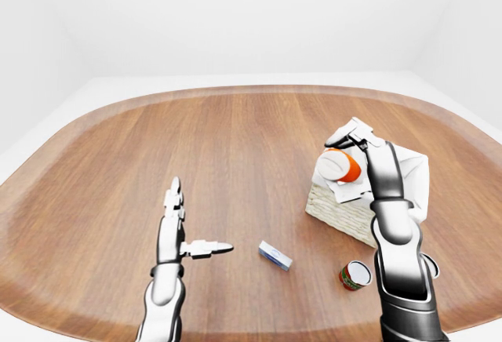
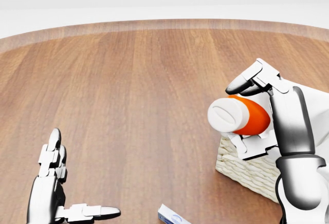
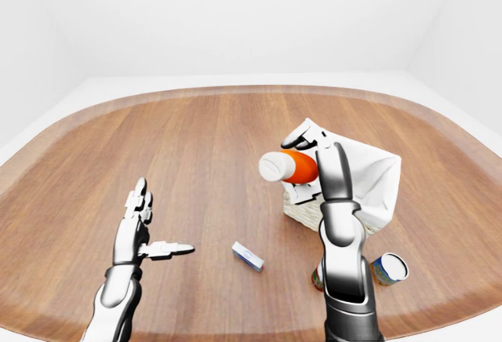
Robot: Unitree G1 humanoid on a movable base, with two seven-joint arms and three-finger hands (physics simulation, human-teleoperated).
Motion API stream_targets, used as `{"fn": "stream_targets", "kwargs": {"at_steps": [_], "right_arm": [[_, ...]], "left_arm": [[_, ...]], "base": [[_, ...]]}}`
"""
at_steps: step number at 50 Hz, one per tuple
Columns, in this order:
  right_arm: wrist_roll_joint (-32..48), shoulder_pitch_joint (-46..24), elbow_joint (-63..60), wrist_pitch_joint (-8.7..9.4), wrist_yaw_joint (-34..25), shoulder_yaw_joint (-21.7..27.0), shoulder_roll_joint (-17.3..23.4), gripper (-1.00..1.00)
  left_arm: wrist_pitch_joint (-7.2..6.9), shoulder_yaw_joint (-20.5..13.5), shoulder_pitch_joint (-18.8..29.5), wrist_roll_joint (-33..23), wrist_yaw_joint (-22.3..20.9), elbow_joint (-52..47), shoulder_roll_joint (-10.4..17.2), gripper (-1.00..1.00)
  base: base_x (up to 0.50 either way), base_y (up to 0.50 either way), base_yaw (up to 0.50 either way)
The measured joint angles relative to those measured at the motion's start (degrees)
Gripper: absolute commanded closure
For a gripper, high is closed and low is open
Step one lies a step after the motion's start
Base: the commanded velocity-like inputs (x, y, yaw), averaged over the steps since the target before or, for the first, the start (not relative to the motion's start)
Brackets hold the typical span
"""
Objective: Pick up the ketchup, and put it in the basket.
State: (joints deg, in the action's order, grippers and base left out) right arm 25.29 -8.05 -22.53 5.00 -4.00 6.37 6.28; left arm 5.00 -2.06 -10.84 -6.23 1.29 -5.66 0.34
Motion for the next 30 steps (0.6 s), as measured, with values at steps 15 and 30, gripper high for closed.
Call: {"fn": "stream_targets", "kwargs": {"at_steps": [15, 30], "right_arm": [[5.76, -4.97, 6.62, 0.00, -1.94, 1.42, 3.56, 1.00], [12.80, -10.20, 12.74, 0.00, -5.12, 3.30, 8.05, 1.00]], "left_arm": [[0.00, 0.73, 0.49, -0.35, 0.60, 2.33, -0.03, -1.00], [0.00, 1.27, 0.65, -0.69, 0.96, 3.29, -0.01, -1.00]], "base": [[0.00, 0.00, 0.00], [0.00, 0.00, 0.00]]}}
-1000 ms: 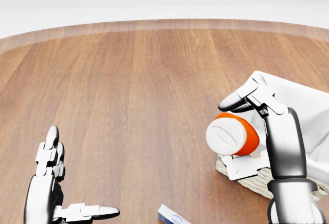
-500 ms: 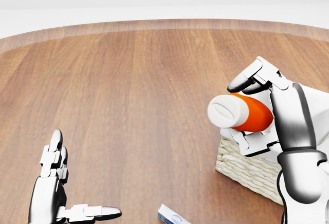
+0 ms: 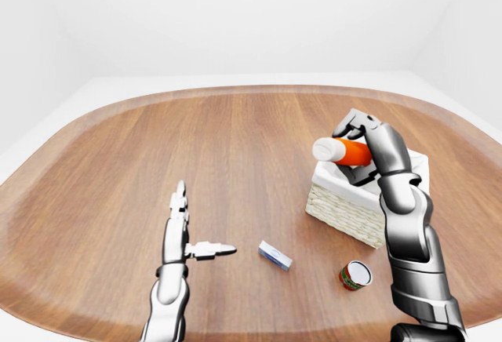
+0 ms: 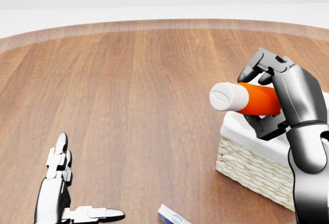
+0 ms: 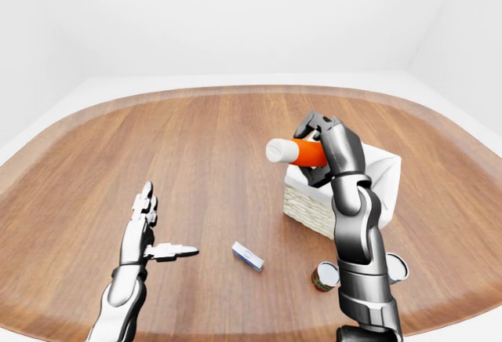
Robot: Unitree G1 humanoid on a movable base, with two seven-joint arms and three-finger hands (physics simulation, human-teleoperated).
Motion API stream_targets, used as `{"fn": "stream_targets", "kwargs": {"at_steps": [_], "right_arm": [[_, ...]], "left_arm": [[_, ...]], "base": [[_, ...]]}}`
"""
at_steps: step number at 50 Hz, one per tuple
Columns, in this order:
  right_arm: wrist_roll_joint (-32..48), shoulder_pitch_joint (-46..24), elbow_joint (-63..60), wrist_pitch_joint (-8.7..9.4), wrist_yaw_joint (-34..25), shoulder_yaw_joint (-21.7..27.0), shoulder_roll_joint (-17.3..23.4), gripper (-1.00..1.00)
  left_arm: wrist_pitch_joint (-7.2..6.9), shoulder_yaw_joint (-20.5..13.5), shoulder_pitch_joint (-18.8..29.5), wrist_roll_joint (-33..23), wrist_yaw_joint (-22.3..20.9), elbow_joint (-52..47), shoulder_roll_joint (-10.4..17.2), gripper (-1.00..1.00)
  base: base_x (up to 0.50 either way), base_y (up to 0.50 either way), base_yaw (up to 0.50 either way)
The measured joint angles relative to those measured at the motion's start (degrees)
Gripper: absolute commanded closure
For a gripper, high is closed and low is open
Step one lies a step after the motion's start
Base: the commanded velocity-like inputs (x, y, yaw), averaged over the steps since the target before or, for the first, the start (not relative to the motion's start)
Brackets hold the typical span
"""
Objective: Pick up the ketchup, and put it in the basket.
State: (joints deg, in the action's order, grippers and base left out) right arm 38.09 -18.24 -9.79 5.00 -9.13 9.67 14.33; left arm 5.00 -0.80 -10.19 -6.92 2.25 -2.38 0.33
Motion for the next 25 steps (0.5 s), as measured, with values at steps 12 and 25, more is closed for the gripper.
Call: {"fn": "stream_targets", "kwargs": {"at_steps": [12, 25], "right_arm": [[3.82, -3.58, 4.21, 0.00, -2.03, 1.59, 3.84, 1.00], [7.15, -6.45, 7.69, 0.00, -4.05, 2.85, 7.43, 1.00]], "left_arm": [[0.00, 0.16, 0.27, -0.19, 0.22, 0.84, 0.04, -1.00], [0.00, 0.34, 0.31, -0.32, 0.35, 1.24, 0.01, -1.00]], "base": [[0.00, 0.00, 0.00], [0.00, 0.00, 0.00]]}}
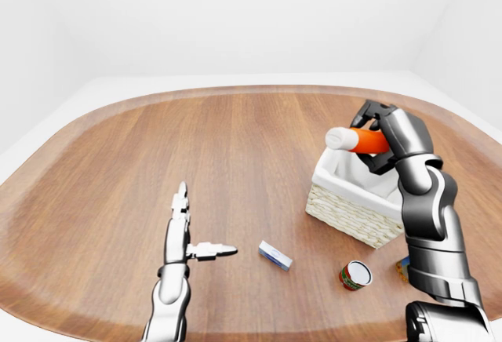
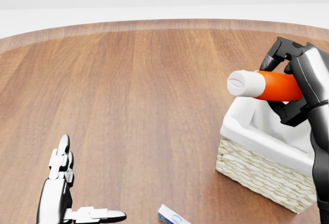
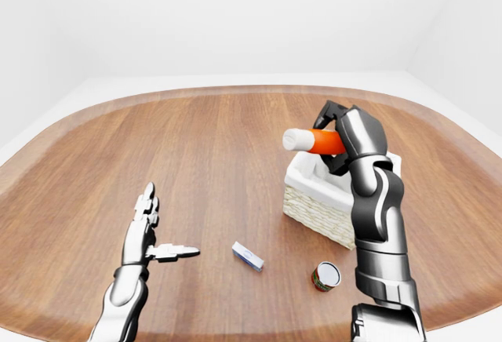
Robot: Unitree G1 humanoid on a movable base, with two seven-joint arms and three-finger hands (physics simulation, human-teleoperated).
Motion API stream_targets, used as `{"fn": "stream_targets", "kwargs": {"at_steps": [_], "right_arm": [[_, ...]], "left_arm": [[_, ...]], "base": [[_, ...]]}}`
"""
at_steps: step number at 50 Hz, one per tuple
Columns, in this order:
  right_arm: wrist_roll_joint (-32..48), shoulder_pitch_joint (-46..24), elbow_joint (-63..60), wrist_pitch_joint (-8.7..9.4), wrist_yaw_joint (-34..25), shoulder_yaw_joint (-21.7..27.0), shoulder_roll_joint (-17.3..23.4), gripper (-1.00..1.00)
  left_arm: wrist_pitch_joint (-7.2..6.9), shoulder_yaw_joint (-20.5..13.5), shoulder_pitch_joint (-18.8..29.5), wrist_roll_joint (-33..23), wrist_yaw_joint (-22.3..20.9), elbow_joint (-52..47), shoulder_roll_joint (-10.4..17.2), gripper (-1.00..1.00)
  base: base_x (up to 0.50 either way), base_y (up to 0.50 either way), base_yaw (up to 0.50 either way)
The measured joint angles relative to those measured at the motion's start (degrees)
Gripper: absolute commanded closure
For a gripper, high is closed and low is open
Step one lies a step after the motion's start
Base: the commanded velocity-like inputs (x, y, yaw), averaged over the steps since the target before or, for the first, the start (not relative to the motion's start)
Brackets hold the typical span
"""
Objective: Pick up the ketchup, and put it in the basket.
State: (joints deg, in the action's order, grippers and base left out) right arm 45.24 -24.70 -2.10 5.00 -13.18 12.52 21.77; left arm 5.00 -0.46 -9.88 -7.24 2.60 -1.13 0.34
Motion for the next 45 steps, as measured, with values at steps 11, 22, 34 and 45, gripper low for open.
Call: {"fn": "stream_targets", "kwargs": {"at_steps": [11, 22, 34, 45], "right_arm": [[3.47, -3.10, 2.16, 0.00, -2.42, -0.02, 2.26, 1.00], [6.78, -6.49, 6.65, 0.00, -3.30, -0.70, 3.96, 1.00], [9.63, -10.35, 14.29, 0.00, -2.08, -1.82, 5.03, 1.00], [9.81, -11.74, 22.10, 0.00, 1.50, -2.55, 5.71, 1.00]], "left_arm": [[0.00, 0.45, -0.17, -0.32, 0.15, 0.24, -0.03, -1.00], [0.00, 0.58, -0.14, -0.42, 0.21, 0.63, -0.02, -1.00], [0.00, 0.57, -0.42, -0.29, 0.06, 0.22, 0.00, -1.00], [0.00, 0.44, -0.50, -0.18, -0.01, -0.19, -0.01, -1.00]], "base": [[0.00, 0.00, 0.00], [0.00, 0.00, 0.00], [0.00, 0.00, 0.00], [0.00, 0.00, 0.00]]}}
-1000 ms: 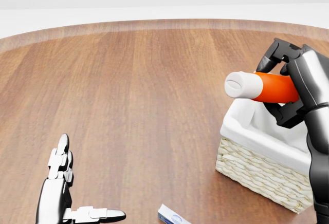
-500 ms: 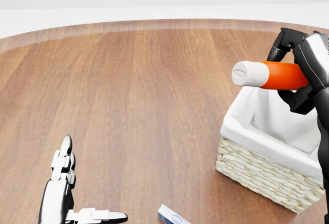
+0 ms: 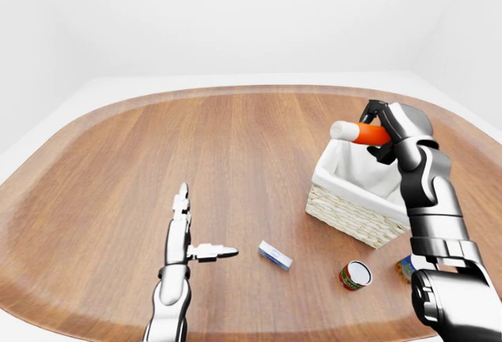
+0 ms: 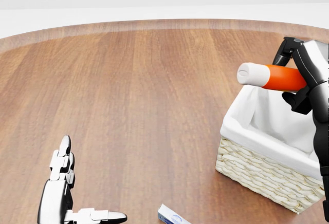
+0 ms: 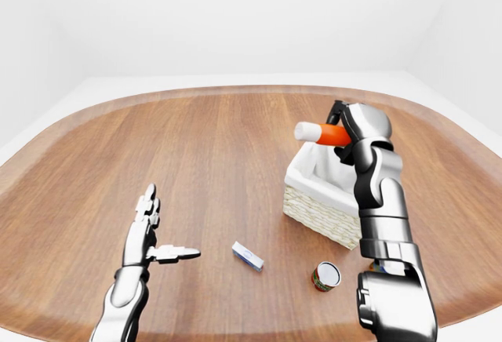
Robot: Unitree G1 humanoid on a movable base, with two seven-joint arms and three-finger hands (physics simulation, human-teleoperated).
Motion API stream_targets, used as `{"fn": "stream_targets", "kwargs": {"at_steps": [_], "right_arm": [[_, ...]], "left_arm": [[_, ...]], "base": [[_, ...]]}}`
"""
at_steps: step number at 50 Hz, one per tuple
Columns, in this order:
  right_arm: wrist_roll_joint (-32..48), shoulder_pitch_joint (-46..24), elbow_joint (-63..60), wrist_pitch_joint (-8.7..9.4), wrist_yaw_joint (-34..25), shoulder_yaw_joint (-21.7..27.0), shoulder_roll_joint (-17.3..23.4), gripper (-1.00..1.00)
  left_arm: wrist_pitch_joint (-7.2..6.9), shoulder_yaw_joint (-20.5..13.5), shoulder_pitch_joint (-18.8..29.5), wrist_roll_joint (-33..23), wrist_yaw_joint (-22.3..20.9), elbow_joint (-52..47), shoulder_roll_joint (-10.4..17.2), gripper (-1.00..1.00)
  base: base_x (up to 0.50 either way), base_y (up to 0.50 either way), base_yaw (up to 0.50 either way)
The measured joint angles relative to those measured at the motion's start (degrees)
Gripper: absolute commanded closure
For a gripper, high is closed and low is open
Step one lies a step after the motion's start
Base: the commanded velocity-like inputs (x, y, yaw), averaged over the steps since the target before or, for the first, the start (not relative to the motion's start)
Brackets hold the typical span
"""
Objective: Pick up the ketchup, and put it in the basket.
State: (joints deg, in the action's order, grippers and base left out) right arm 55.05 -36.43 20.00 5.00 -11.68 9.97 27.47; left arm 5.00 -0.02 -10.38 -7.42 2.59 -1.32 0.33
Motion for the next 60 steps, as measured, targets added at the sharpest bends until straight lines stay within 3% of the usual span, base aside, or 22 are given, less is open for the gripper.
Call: {"fn": "stream_targets", "kwargs": {"at_steps": [19, 53, 54, 55, 56, 60], "right_arm": [[0.01, 0.24, 9.27, 0.00, 5.00, -1.32, -0.04, 1.00], [-0.26, -0.01, 15.60, 0.00, 8.57, -2.67, -1.10, 1.00], [-0.33, -0.08, 15.93, 0.00, 8.78, -2.72, -1.14, 0.96], [-0.43, -0.15, 16.26, 0.00, 9.00, -2.78, -1.19, 0.36], [-0.53, -0.22, 16.57, 0.00, 9.23, -2.83, -1.23, -1.00], [-0.92, -0.48, 17.91, 0.00, 10.33, -3.07, -1.39, -1.00]], "left_arm": [[0.00, -0.17, -0.18, 0.25, -0.10, -0.69, -0.03, -1.00], [0.00, -0.47, -0.39, 0.70, -0.49, -1.10, 0.02, -1.00], [0.00, -0.48, -0.40, 0.71, -0.52, -1.13, 0.02, -1.00], [0.00, -0.48, -0.42, 0.73, -0.54, -1.17, 0.02, -1.00], [0.00, -0.49, -0.43, 0.74, -0.56, -1.21, 0.02, -1.00], [0.00, -0.53, -0.49, 0.80, -0.65, -1.40, 0.02, -1.00]], "base": [[0.00, 0.00, 0.00], [0.00, 0.00, 0.00], [0.00, 0.00, 0.00], [0.00, 0.00, 0.00], [0.00, 0.00, 0.00], [0.00, 0.00, 0.00]]}}
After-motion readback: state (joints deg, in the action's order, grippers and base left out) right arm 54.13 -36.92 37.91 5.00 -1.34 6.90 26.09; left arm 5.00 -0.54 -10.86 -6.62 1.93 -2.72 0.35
